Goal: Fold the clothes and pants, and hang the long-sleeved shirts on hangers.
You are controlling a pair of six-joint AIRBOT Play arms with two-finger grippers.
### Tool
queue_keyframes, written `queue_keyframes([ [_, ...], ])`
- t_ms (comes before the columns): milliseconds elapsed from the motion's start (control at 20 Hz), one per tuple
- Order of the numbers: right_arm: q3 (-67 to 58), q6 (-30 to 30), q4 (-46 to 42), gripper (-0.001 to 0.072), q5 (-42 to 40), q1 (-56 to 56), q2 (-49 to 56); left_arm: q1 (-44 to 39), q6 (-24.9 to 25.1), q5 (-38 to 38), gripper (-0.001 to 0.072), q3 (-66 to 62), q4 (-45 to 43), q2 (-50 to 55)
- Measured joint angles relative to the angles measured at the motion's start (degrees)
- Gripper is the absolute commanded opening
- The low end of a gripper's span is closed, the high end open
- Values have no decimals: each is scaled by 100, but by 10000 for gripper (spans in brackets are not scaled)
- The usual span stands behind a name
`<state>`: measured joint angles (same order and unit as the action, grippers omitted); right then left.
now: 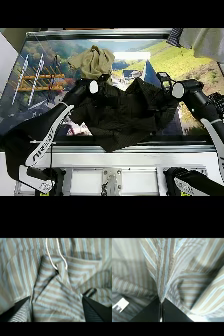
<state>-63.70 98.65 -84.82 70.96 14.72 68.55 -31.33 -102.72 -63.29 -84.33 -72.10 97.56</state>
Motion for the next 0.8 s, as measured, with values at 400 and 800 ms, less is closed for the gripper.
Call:
queue_keyframes([
  [400, 334, 149, -57, 12, -22, 256, -612, -133, -459, -621, 679, -776, -168, 831],
  [800, 356, 195, -81, 12, -13, 337, -743, -258, -682, -468, 14, -852, -208, 881],
])
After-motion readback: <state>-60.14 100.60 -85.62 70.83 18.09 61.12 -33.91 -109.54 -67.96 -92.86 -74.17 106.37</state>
